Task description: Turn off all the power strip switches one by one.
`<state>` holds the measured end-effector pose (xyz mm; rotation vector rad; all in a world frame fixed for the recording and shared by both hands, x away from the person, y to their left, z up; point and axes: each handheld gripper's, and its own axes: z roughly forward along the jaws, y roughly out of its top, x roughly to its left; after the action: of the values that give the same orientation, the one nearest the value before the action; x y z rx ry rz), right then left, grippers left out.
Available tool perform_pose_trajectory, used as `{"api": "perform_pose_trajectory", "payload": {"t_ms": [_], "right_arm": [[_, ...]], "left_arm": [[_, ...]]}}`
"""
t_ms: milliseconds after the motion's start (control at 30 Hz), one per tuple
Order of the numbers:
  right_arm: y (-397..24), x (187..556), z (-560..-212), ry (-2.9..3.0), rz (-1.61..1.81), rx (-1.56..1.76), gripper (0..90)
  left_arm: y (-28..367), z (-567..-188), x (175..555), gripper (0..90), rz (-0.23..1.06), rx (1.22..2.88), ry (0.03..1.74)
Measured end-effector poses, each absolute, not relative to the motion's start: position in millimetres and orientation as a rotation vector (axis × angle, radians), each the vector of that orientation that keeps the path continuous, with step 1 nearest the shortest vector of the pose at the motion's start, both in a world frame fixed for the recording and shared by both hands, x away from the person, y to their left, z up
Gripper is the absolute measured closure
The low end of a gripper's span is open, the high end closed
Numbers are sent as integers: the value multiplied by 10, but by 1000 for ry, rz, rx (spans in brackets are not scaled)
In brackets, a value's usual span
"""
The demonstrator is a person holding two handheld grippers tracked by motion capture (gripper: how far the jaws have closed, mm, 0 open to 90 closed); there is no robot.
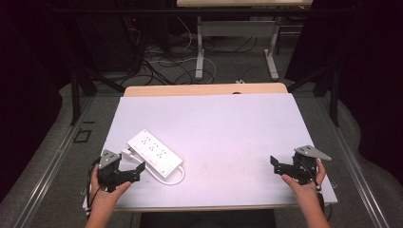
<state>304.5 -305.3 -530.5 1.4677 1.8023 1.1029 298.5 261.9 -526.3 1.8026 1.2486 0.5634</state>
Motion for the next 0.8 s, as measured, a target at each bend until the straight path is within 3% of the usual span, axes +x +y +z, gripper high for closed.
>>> {"api": "perform_pose_trajectory", "payload": {"t_ms": [533,800], "right_arm": [[-2921,3049,-5350,1855,1109,1425,0],[-2852,3030,-5349,1872,1078,1367,16]], "left_arm": [[2503,-5203,2978,16,609,1822,1219],[2409,-5167,2963,107,613,1833,1201]]}}
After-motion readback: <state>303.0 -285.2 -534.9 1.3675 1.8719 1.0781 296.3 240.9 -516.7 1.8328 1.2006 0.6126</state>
